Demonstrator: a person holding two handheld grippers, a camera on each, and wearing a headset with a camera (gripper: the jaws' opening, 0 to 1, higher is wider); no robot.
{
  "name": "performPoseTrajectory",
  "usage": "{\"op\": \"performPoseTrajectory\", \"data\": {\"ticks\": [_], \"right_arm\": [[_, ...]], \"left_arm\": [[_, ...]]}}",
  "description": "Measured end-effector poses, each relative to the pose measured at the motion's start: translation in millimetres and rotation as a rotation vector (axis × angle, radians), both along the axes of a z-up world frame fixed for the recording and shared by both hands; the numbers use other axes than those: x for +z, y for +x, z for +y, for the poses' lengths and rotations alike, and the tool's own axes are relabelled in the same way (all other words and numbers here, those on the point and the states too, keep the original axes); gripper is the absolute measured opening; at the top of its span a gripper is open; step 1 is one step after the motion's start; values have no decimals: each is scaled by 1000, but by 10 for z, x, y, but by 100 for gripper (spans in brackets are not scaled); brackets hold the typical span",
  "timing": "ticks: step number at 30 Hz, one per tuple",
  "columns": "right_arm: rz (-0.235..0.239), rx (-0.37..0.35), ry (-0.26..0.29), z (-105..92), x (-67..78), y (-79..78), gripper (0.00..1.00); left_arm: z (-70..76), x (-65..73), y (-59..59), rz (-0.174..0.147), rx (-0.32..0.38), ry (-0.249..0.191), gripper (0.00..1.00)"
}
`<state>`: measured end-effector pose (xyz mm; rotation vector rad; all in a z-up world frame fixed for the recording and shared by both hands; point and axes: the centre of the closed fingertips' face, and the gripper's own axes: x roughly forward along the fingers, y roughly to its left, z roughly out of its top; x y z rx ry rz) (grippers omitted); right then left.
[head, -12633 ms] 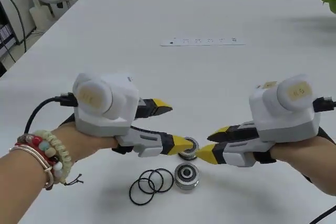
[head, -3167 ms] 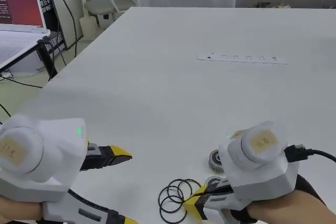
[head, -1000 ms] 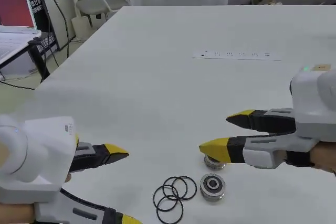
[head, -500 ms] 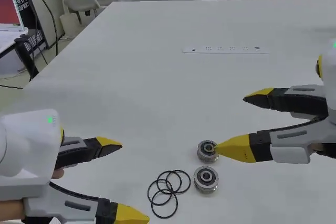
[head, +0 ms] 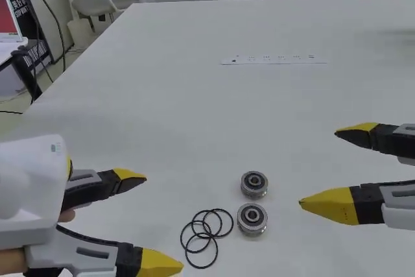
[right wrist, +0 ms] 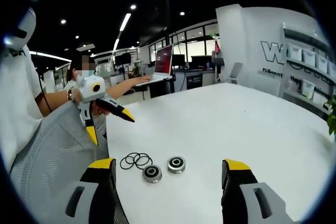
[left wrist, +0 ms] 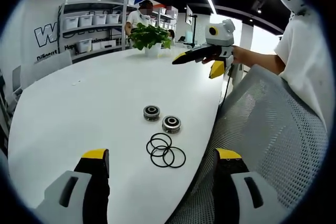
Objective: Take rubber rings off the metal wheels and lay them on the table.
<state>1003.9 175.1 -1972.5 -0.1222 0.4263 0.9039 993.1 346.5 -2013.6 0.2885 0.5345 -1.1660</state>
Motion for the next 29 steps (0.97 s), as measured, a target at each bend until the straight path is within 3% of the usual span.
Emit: {"op": "performPoseTrajectory", "data": {"ticks": [10, 18, 29], "right_arm": [[23, -36, 25, -97, -246, -150, 87], [64, -69, 3, -185, -489, -270, 89], [98, -95, -28, -224, -659, -346, 89]], "left_arm": [[12, 52, 41, -2, 28, -33, 79], [22, 58, 54, 1, 37, -39, 80], [26, 61, 59, 2, 42, -43, 80]]}}
